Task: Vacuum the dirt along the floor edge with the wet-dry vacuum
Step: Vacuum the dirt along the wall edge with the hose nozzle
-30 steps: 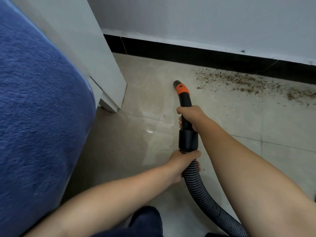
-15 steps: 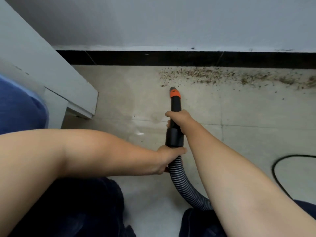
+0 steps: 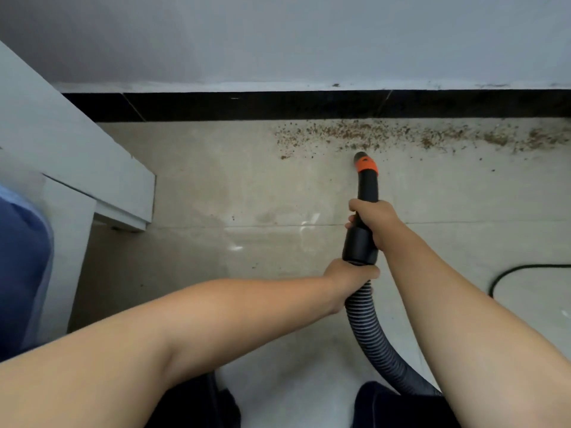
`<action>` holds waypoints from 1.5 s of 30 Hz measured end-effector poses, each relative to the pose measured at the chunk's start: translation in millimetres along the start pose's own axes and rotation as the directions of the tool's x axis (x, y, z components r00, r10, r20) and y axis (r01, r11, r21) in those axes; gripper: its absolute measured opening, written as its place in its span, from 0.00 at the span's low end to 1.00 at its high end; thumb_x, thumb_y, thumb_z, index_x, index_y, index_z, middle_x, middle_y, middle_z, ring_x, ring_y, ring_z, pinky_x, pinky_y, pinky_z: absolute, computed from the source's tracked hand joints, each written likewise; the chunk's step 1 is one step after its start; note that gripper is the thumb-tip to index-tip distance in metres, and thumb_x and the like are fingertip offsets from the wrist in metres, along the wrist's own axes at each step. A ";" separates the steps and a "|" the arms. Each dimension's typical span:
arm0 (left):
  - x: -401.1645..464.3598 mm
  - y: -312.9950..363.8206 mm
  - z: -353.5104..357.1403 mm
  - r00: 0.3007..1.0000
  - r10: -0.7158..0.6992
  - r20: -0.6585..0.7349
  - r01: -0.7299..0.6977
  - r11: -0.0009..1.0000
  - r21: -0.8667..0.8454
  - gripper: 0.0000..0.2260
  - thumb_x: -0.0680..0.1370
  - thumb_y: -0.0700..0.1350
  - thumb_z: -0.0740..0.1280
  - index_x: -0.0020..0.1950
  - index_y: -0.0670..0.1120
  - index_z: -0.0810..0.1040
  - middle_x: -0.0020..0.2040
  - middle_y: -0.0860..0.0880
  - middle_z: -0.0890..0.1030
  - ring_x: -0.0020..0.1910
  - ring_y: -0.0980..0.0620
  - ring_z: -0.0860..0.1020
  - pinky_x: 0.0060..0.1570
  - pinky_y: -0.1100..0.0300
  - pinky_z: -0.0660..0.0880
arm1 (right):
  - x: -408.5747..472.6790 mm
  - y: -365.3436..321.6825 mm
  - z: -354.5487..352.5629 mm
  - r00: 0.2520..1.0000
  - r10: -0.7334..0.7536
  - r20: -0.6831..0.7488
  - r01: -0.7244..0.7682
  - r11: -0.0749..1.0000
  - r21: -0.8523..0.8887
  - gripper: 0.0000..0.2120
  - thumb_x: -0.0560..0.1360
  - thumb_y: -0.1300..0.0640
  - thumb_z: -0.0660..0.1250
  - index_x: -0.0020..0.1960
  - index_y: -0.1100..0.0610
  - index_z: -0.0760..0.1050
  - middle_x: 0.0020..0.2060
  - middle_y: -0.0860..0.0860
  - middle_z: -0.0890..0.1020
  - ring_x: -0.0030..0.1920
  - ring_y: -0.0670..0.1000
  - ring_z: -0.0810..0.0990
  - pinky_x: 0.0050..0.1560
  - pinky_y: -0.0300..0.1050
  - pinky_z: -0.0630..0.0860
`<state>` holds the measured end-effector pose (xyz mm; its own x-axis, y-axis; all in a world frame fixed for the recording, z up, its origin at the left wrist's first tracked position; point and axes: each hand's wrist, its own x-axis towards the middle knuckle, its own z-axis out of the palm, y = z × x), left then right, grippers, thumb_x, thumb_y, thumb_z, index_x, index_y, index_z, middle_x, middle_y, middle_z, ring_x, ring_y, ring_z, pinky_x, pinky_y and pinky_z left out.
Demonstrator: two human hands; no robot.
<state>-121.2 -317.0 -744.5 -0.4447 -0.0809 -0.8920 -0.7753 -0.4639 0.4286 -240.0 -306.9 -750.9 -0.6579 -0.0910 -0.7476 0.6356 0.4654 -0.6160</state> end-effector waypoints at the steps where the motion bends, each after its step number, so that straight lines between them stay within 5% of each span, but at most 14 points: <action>1: 1.4 2.0 4.2 1.000 0.006 -0.004 -0.006 1.000 -0.011 0.10 0.73 0.40 0.69 0.53 0.42 0.75 0.44 0.44 0.79 0.41 0.47 0.79 0.44 0.55 0.78 | 2.1 -3.8 -3.2 1.000 0.001 0.011 -0.001 1.000 -0.003 0.10 0.73 0.63 0.67 0.53 0.63 0.70 0.30 0.55 0.77 0.24 0.50 0.77 0.28 0.41 0.76; 4: 1.7 0.1 11.2 0.999 0.004 -0.045 -0.009 0.994 -0.110 0.13 0.72 0.42 0.70 0.55 0.42 0.77 0.47 0.43 0.80 0.46 0.45 0.80 0.53 0.50 0.78 | -0.7 -12.5 3.6 0.993 0.002 0.119 0.011 0.994 -0.111 0.10 0.73 0.64 0.66 0.53 0.63 0.70 0.30 0.56 0.76 0.25 0.51 0.76 0.25 0.38 0.75; 11: -8.2 -18.7 -36.4 0.987 -0.022 -0.162 0.000 0.991 -0.137 0.16 0.71 0.47 0.72 0.56 0.44 0.78 0.51 0.43 0.83 0.49 0.45 0.82 0.54 0.48 0.79 | -20.1 -8.0 65.2 0.951 0.015 0.309 0.058 0.973 -0.225 0.12 0.72 0.64 0.66 0.54 0.64 0.71 0.29 0.55 0.77 0.23 0.50 0.77 0.33 0.43 0.78; 17: -11.4 -4.5 -72.5 0.993 -0.032 -0.114 0.022 0.996 -0.088 0.15 0.73 0.44 0.71 0.59 0.41 0.78 0.52 0.42 0.83 0.43 0.48 0.82 0.40 0.58 0.80 | -20.8 -12.2 89.9 0.960 -0.004 0.281 0.036 0.993 -0.108 0.14 0.72 0.64 0.66 0.56 0.64 0.70 0.32 0.56 0.77 0.27 0.52 0.77 0.32 0.43 0.77; 20: -8.6 1.7 -62.1 0.999 -0.031 -0.044 0.030 0.999 -0.019 0.13 0.74 0.43 0.71 0.57 0.41 0.77 0.43 0.45 0.81 0.36 0.51 0.80 0.32 0.61 0.77 | -10.6 -8.4 69.1 0.987 0.009 0.159 -0.001 0.999 -0.051 0.13 0.72 0.63 0.66 0.56 0.63 0.70 0.32 0.56 0.77 0.27 0.52 0.77 0.35 0.45 0.78; 25: 4.0 16.5 -34.1 1.000 -0.012 0.000 0.012 0.999 0.037 0.11 0.73 0.41 0.70 0.53 0.43 0.76 0.47 0.44 0.79 0.46 0.46 0.78 0.47 0.55 0.77 | 5.6 -17.9 33.4 0.999 -0.002 0.043 0.002 1.000 0.007 0.13 0.73 0.64 0.67 0.56 0.63 0.69 0.32 0.56 0.76 0.28 0.53 0.76 0.32 0.44 0.76; 36: 3.6 2.5 -83.0 0.989 -0.097 -0.113 0.083 0.988 -0.127 0.17 0.71 0.46 0.74 0.58 0.43 0.78 0.53 0.43 0.83 0.51 0.45 0.82 0.54 0.47 0.79 | -17.8 -25.2 106.7 0.935 0.006 0.355 0.051 0.987 -0.152 0.14 0.72 0.65 0.66 0.57 0.64 0.70 0.32 0.56 0.76 0.26 0.51 0.75 0.27 0.40 0.75; 45: 11.2 46.9 -76.5 0.999 -0.044 0.033 0.041 0.995 0.090 0.12 0.74 0.43 0.71 0.55 0.43 0.75 0.44 0.46 0.78 0.45 0.47 0.78 0.48 0.52 0.77 | 14.7 -44.1 72.8 0.999 0.003 0.052 -0.003 1.000 0.000 0.13 0.73 0.64 0.66 0.55 0.64 0.69 0.32 0.56 0.76 0.27 0.52 0.76 0.27 0.41 0.75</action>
<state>-128.3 -407.2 -745.4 -0.4247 -0.0316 -0.9048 -0.8300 -0.3854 0.4031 -248.3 -392.8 -752.8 -0.6340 -0.1356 -0.7614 0.6376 0.4656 -0.6138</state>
